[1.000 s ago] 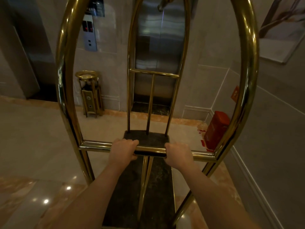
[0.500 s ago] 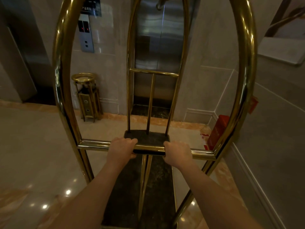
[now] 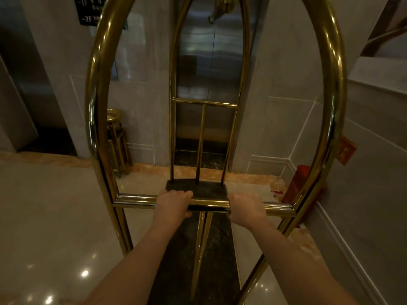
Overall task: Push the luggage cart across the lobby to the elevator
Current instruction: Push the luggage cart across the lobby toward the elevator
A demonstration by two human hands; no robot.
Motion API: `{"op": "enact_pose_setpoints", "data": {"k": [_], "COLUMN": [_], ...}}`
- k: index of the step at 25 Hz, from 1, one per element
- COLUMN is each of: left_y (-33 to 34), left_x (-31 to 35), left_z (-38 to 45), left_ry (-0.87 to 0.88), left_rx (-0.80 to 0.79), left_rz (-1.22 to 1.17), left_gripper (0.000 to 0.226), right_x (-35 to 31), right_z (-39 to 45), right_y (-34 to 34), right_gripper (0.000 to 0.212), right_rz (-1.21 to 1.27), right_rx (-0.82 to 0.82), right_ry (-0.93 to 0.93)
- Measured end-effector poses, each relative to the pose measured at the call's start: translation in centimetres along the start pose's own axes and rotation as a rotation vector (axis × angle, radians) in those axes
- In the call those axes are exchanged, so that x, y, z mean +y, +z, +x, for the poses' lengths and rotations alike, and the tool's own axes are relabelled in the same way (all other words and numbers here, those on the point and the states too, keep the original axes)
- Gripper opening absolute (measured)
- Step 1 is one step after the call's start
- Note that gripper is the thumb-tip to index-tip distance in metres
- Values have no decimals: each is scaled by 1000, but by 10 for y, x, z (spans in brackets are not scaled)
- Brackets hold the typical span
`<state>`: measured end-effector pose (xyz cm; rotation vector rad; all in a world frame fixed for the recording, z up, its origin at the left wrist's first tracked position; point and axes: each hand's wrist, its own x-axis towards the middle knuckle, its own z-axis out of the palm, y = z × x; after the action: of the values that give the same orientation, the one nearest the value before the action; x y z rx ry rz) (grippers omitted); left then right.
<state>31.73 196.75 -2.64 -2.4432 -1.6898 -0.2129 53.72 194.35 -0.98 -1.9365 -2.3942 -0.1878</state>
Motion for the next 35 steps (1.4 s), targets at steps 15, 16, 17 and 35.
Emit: {"op": "enact_pose_setpoints", "data": {"k": [15,16,17,35], "left_y": [35,36,37,67], "left_x": [-35,-37,-39,-64], "left_z": [145,155,165,292], "left_ry": [6,4,4,-80], "left_rx": [87,93,94,72], "left_rz": [-62,-56,-59,-20], "left_gripper": [27,28,29,30], "right_x": [48,51,55,101], "right_z": [147,157,166,291], "right_y": [21,22,22,37], "right_gripper": [19,19,19,24], "right_rz": [-41,-44,-40,-49], "right_rx": [25,30,35,49], "right_ry": [42,40,34,-27]}}
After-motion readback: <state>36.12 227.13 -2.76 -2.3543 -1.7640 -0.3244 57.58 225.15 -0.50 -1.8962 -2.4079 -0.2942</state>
